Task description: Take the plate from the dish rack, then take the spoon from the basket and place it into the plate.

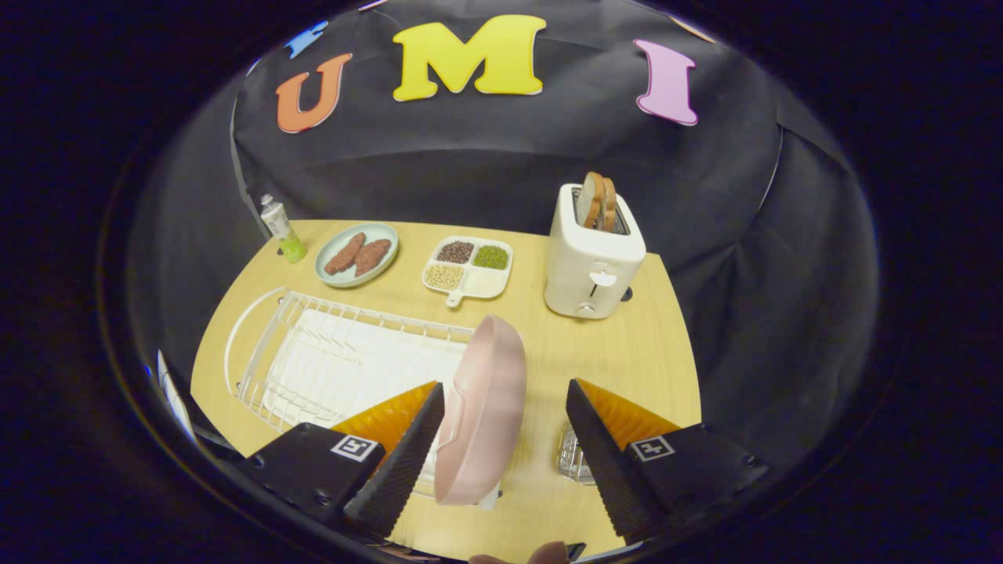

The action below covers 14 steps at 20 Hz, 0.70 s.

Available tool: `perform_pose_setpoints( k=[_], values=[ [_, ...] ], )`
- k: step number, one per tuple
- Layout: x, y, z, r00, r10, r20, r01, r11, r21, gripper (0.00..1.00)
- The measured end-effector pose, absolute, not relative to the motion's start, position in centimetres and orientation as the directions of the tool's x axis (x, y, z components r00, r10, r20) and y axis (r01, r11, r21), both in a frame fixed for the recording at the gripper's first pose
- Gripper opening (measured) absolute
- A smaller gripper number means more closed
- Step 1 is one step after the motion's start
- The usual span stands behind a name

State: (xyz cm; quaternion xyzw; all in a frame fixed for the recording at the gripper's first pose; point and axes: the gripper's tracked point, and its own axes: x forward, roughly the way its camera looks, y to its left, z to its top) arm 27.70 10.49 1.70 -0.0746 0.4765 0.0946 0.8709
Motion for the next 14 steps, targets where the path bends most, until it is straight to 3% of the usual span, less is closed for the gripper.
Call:
perform_pose_setpoints(
  k=[5,7,9,12,14],
  values=[
    [27.4,10.5,-0.7,0.429,0.088,-0.899,-0.183,0.983,0.009,1.00],
    [27.4,10.8,-1.3,0.408,0.094,-0.908,-0.155,0.987,0.033,0.93],
    [27.4,10.9,-1.4,0.397,0.095,-0.913,-0.132,0.990,0.046,0.83],
    [27.1,11.5,-1.5,0.387,0.086,-0.918,-0.103,0.993,0.049,0.56],
    [27.0,11.5,-1.4,0.386,0.057,-0.921,-0.081,0.996,0.028,0.43]
  ],
)
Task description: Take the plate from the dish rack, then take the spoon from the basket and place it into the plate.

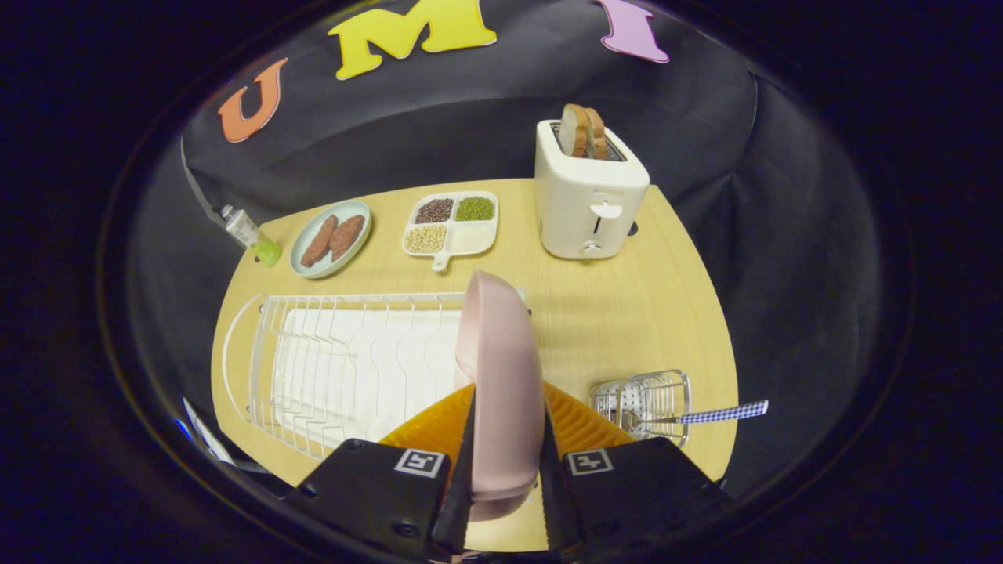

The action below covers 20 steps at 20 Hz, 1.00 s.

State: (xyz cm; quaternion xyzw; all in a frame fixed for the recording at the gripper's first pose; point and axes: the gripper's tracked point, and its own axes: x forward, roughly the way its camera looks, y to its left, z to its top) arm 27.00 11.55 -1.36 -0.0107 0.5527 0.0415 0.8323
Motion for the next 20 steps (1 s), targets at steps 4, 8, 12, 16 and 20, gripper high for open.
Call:
perform_pose_setpoints(
  k=[4,8,12,16,20],
  values=[
    [26.7,11.9,-0.9,0.389,0.006,-0.921,-0.063,0.998,-0.020,0.40],
    [26.8,11.8,0.1,0.411,-0.094,-0.907,-0.045,0.991,-0.123,0.39],
    [27.5,12.0,1.4,0.437,-0.199,-0.877,-0.039,0.970,-0.239,0.36],
    [27.6,12.1,4.3,0.495,-0.259,-0.829,-0.049,0.945,-0.324,0.35],
    [25.4,13.3,6.7,0.546,-0.187,-0.817,-0.085,0.958,-0.275,0.32]
  ],
)
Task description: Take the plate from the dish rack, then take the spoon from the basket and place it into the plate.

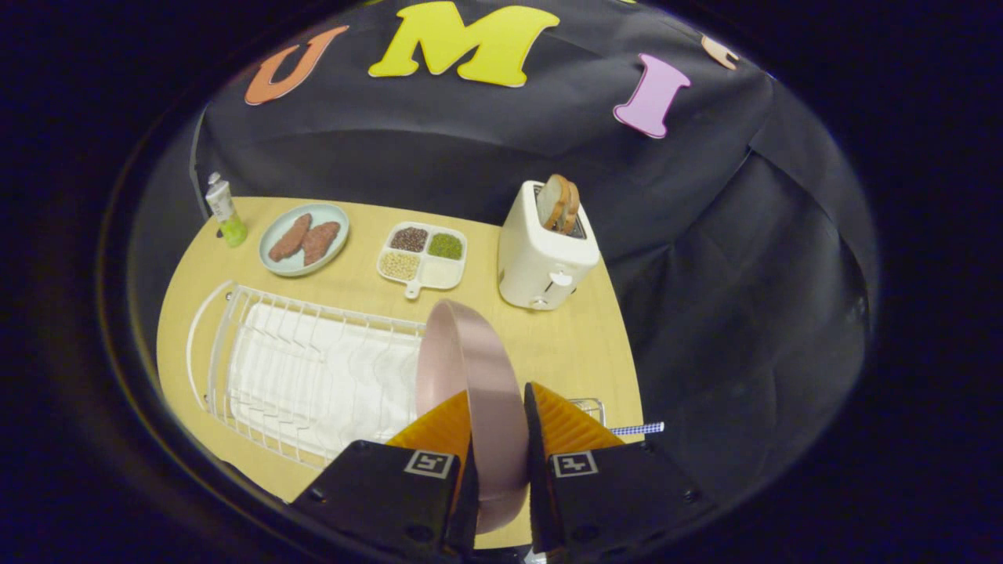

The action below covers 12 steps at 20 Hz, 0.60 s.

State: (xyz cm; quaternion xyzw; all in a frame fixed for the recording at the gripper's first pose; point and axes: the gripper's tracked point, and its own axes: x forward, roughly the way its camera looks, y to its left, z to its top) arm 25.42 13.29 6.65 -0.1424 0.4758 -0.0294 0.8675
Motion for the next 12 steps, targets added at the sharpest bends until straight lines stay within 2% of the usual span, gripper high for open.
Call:
perform_pose_setpoints(
  k=[6,12],
  values=[
    [17.9,14.2,6.9,0.559,0.041,-0.828,-0.132,0.990,-0.040,0.32],
    [9.0,13.7,1.3,0.520,0.241,-0.820,-0.107,0.970,0.217,0.32]
  ],
)
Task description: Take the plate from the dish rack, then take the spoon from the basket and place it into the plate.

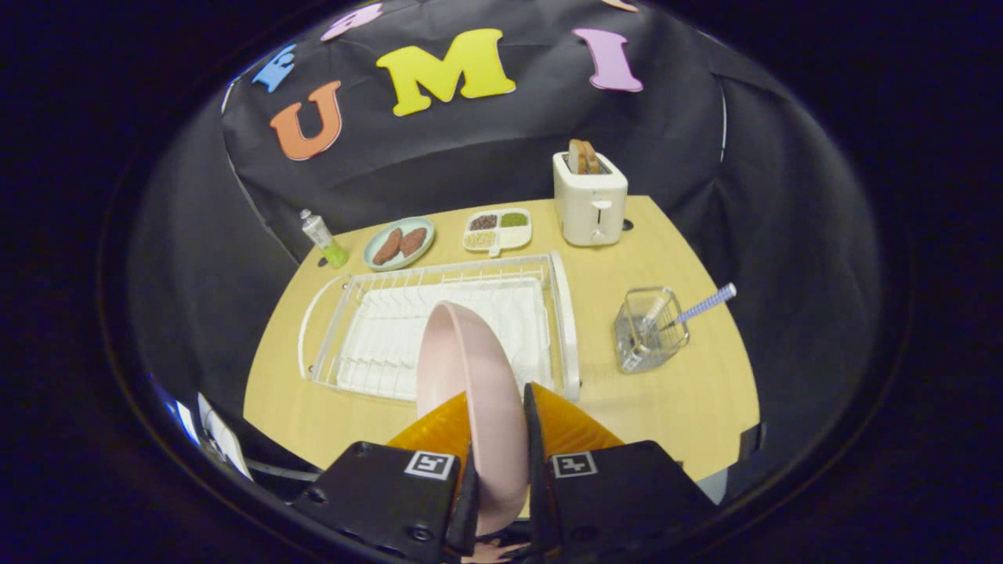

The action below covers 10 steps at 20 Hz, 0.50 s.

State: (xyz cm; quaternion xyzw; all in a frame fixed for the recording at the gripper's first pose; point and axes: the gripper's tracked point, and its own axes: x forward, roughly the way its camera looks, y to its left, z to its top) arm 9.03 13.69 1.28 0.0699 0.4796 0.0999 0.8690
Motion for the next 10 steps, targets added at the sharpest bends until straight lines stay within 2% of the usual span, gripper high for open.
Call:
perform_pose_setpoints(
  k=[10],
  values=[
    [3.5,14.3,-9.1,0.429,0.447,-0.785,0.017,0.865,0.502,0.31]
  ],
)
